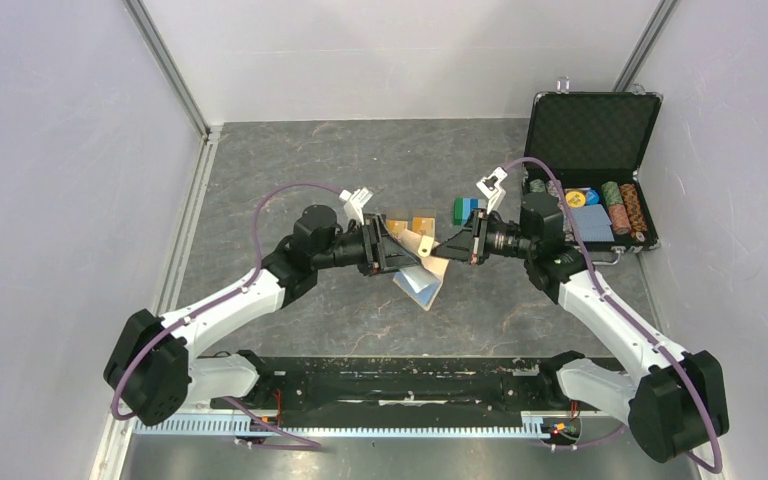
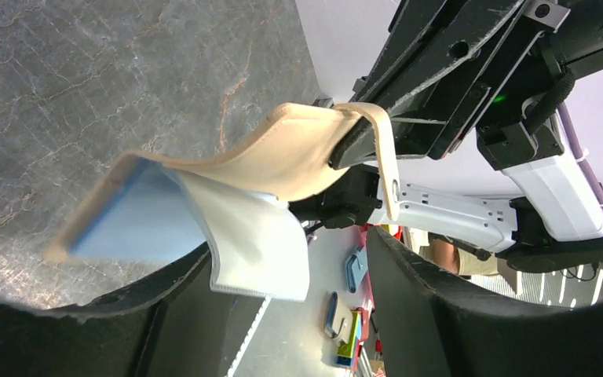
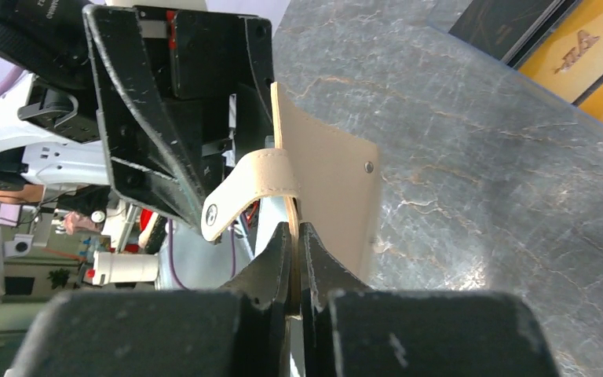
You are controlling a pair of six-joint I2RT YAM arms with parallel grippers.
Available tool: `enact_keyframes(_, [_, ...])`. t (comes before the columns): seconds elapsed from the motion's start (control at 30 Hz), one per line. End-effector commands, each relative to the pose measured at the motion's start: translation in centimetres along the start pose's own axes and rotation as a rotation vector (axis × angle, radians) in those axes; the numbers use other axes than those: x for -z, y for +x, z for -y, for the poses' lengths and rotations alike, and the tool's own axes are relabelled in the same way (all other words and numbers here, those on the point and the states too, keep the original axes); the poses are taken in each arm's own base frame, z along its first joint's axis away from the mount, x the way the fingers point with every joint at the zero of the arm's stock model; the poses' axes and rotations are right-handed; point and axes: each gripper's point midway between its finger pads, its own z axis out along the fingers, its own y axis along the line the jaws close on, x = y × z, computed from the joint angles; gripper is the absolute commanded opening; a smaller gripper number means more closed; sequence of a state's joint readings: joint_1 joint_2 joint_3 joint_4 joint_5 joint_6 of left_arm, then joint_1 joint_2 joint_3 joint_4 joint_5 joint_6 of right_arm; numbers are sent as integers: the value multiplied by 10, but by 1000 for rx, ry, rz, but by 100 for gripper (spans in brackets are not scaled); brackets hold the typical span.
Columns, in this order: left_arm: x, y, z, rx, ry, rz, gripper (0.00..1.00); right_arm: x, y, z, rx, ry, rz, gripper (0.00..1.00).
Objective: Put the credit cards into the card holder
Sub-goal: Turn over the card slot in the card holder.
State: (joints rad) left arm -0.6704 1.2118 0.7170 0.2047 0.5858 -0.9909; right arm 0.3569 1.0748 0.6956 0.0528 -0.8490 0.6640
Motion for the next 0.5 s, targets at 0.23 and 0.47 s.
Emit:
enact_keyframes(0.23, [-11, -5, 17, 61, 131, 14, 70, -1, -4, 6, 74, 10, 22, 0])
enact_keyframes(0.47, [-13, -17, 39, 10, 262, 56, 59, -1, 3, 7, 16, 1, 4, 0])
